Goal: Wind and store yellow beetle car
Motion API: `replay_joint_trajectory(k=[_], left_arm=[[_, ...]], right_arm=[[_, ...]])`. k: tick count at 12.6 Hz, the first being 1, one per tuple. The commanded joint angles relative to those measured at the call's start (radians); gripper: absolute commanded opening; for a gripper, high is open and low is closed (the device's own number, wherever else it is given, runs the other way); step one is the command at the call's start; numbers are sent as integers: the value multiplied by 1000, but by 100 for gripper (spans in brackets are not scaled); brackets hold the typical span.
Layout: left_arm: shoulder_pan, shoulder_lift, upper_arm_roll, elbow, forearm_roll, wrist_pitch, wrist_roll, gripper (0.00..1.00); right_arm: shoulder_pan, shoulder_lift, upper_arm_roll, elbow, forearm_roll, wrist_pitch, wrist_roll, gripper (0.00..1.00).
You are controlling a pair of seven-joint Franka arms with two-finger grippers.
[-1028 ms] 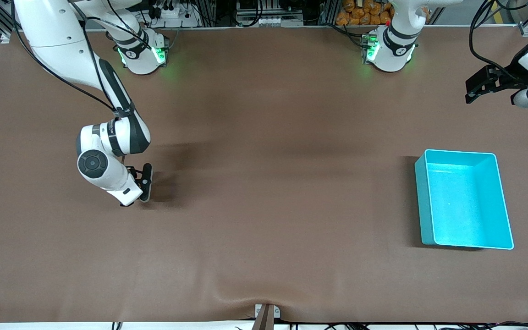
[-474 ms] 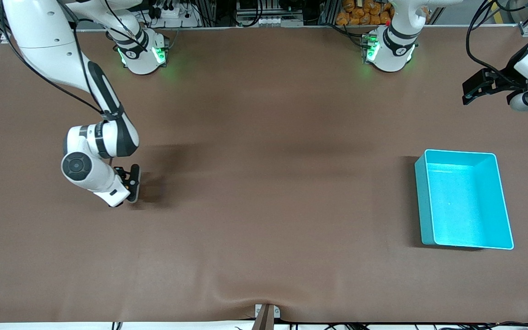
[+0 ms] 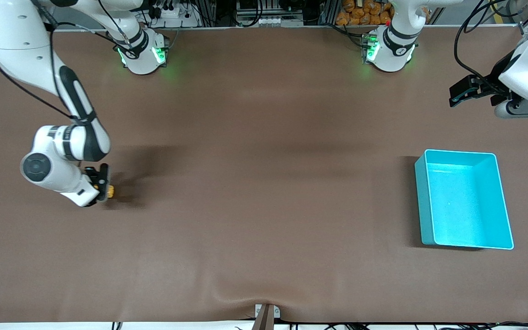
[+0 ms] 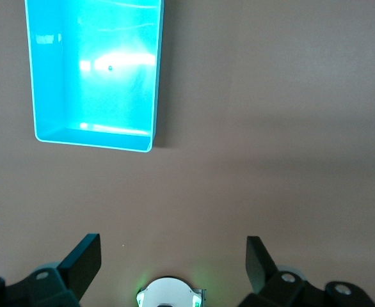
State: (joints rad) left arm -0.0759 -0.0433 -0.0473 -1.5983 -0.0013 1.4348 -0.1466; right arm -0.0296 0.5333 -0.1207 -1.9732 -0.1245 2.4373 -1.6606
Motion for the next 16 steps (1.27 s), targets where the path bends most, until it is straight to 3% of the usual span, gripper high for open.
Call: replay_joint_trajectory(k=[1, 7, 11, 16], left_arm=[[7, -7, -2, -29, -19, -5, -31, 100], [11, -18, 1, -34, -19, 6, -86, 100], [11, -12, 0, -35, -19, 26, -122, 100], [11, -7, 0, -48, -17, 27, -122, 100]], right_arm=[[-122, 50, 16, 11, 9, 19, -163, 19], [-285, 97, 18, 42, 9, 19, -251, 20], [-326, 123, 16, 74, 11, 20, -251, 20], [-351, 134, 16, 100, 8, 19, -252, 31]])
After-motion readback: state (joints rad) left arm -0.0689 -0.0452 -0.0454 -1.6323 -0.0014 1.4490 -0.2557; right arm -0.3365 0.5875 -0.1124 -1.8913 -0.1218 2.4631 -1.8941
